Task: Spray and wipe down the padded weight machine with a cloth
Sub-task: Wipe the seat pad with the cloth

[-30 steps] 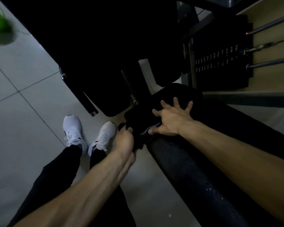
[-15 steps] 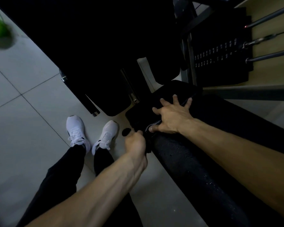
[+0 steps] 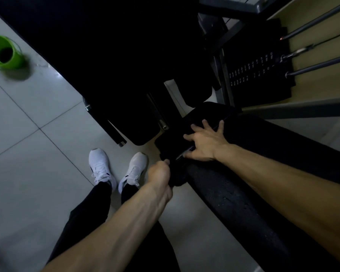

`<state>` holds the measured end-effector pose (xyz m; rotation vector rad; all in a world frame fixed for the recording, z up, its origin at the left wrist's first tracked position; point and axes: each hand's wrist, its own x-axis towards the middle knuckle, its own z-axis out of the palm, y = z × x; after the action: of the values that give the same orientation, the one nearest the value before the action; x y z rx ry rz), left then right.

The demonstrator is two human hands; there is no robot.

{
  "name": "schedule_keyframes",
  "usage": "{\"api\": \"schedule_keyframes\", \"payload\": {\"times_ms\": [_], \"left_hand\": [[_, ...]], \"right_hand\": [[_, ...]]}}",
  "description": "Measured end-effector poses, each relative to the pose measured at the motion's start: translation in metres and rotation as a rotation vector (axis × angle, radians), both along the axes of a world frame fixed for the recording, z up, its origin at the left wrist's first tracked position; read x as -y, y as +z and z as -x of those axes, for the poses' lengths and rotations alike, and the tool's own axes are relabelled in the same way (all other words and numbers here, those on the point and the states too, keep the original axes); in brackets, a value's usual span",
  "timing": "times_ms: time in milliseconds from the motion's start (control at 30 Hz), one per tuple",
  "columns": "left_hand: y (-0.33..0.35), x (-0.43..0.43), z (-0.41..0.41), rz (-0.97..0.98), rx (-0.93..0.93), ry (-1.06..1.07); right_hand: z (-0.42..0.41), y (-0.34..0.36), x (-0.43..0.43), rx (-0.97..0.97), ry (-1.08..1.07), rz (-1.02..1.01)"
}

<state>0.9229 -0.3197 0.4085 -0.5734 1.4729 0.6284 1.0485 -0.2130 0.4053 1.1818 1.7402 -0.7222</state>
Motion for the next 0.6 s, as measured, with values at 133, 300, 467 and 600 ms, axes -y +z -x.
{"api": "schedule_keyframes", "payload": {"times_ms": [133,300,467,600], "left_hand": [[-0.003,-0.017,0.033,-0.069,-0.005,0.062],[-0.010,-0.039,0.055,-0.187,0.197,0.170],[-0.033,-0.017,0.061,-0.136,0.057,-0.117],[-0.043,0.001,0.055,-0.013,0.124,-0.290]], "right_hand": [[0.014,0.021,0.008,-0.471,-0.412,0.245],[0.042,0.012,0.021,-0.743,-0.615,0.050],[0.021,0.006,-0.007,-0.671,-0.279,-0.142],[0.003,0.004,-0.008,-0.568,0.286,-0.088]]}}
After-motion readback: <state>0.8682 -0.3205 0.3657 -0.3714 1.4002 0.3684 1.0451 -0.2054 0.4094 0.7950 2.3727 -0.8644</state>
